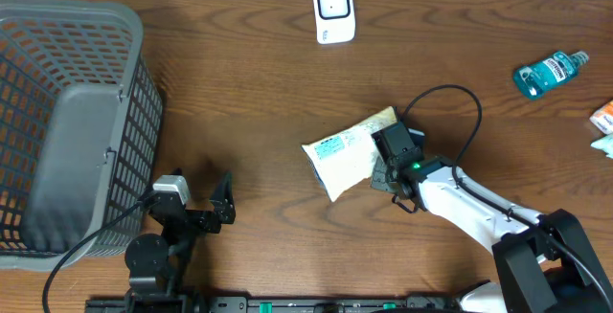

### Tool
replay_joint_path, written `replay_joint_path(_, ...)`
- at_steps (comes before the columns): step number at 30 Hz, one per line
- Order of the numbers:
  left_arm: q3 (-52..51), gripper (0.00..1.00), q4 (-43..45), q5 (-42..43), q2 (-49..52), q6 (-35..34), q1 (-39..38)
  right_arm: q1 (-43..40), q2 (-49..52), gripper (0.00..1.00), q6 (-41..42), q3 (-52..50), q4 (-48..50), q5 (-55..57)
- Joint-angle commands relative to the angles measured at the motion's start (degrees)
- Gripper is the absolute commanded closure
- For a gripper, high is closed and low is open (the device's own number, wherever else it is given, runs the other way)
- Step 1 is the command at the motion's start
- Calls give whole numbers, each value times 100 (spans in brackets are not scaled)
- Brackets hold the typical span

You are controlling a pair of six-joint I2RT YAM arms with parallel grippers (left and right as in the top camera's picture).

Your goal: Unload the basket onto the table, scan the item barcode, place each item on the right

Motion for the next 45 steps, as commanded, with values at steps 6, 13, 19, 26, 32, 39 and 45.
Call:
replay_joint_path(6,-118,2,-98,72,-35,57,-13,-382,133,84,26,-160,1329,1290)
replay_joint_path(13,-118,2,-98,70,-35,57,-13,-876,131,75,26,39,1919,511)
replay_joint_path(19,-118,2,-98,72,-35,57,-11,-1191,-208,79,26,758,859,-1346)
replay_joint_path(26,-118,2,-98,72,-35,57,-11,-1209,-1130,22,529,1572,-1032,-2120)
replay_joint_path(32,-118,2,-98,70,-35,57,-13,-1043,-1445,1,520,1561,-1408,-2793)
replay_joint_path(39,-118,2,-98,72,-35,57,-11,-490,-1156,1,1176,1038,-1335,-2452)
replay_joint_path(45,-118,2,-98,72,-35,57,-13,-151,-737,1,1663,433,-404,-1956)
